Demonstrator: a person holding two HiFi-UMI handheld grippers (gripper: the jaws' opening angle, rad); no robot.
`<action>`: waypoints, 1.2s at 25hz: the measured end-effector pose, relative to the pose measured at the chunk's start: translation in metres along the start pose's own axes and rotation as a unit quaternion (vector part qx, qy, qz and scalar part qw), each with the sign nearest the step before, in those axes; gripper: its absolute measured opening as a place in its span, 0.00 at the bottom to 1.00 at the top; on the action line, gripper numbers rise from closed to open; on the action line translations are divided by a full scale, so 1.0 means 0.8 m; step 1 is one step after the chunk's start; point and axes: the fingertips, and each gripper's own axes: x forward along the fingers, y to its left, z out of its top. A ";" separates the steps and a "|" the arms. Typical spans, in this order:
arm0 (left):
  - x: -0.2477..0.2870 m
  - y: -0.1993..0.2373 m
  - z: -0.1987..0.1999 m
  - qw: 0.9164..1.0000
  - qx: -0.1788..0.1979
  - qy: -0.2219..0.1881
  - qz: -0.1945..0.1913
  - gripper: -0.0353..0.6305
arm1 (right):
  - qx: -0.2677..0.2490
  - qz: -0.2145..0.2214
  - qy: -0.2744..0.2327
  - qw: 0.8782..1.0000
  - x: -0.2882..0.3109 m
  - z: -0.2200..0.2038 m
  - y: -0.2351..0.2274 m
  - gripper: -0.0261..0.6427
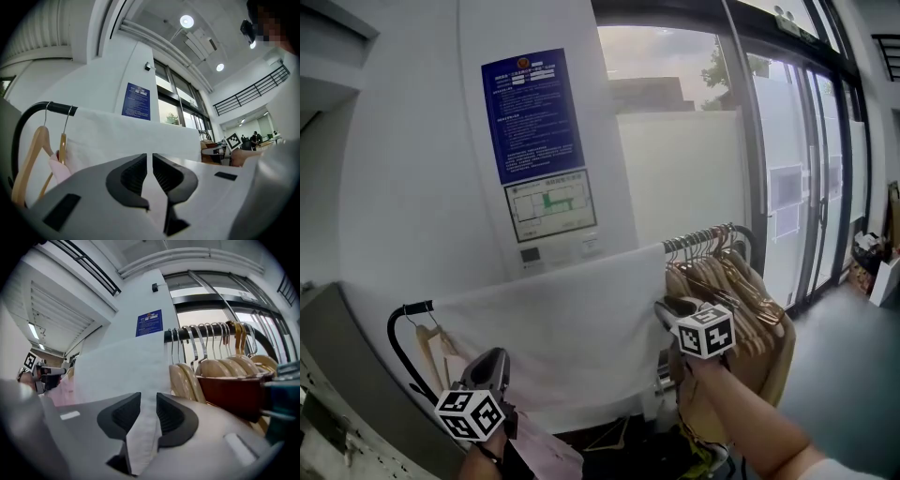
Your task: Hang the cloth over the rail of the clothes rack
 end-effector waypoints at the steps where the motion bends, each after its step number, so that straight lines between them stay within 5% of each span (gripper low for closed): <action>1: 0.001 0.002 0.000 1.000 0.000 -0.001 0.007 0.10 | 0.005 0.002 0.000 1.000 0.004 0.000 -0.003 0.17; 8: 0.007 0.007 -0.005 1.000 0.005 0.007 0.017 0.12 | 0.035 -0.005 -0.001 0.999 0.015 -0.007 -0.024 0.23; 11: 0.014 0.008 -0.004 1.000 0.006 0.009 0.013 0.12 | 0.033 -0.002 -0.011 0.999 0.012 -0.002 -0.024 0.08; 20: 0.021 0.016 -0.001 1.000 0.002 0.003 0.001 0.12 | 0.028 0.029 -0.013 0.999 0.022 0.008 -0.001 0.11; 23: 0.022 0.019 -0.002 1.000 0.000 0.002 -0.001 0.12 | 0.025 0.023 -0.018 0.999 0.018 0.009 -0.003 0.05; 27: 0.024 0.018 -0.003 1.000 0.000 0.005 -0.004 0.12 | 0.034 0.033 -0.004 0.999 0.020 0.004 0.000 0.21; 30: 0.027 0.017 -0.004 1.000 -0.001 0.005 -0.007 0.12 | 0.037 0.030 -0.004 0.999 0.020 0.001 -0.003 0.23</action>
